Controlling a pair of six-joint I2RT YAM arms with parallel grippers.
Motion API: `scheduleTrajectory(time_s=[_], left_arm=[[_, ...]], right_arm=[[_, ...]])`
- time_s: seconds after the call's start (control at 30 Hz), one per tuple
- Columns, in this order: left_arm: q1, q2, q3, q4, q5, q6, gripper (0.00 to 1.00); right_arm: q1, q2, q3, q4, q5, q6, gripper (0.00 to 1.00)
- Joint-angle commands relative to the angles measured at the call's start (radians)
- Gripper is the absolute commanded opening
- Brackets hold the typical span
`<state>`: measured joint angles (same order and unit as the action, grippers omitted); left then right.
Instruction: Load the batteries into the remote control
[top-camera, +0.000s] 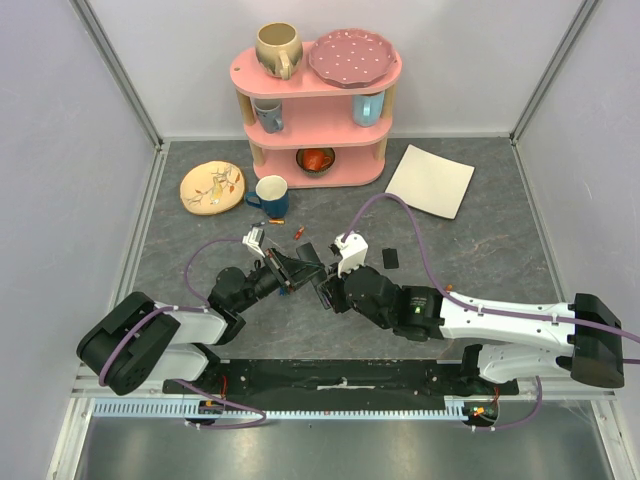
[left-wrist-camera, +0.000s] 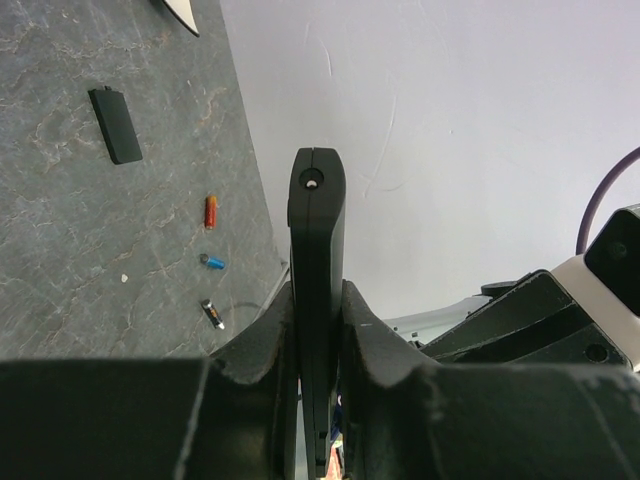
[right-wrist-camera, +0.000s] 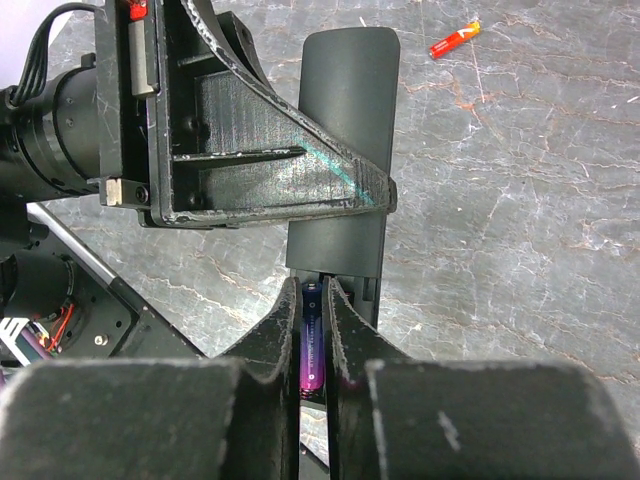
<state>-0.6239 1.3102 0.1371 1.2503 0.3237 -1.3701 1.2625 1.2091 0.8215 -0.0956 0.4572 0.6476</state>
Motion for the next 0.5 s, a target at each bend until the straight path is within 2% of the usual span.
scheduleTrajectory(time_s=[0.0,0.47], left_arm=[[0.001,0.003,0.015,0.413,-0.009,0.005,0.02],[0.0,0.02,0.013,0.413,-0.005,0.009,0.02]], right_arm=[[0.014,0.004,0.045,-0.029,0.027,0.021,0.16],[0.014,0.03,0.088,-0.053,0.04,0.018,0.28]])
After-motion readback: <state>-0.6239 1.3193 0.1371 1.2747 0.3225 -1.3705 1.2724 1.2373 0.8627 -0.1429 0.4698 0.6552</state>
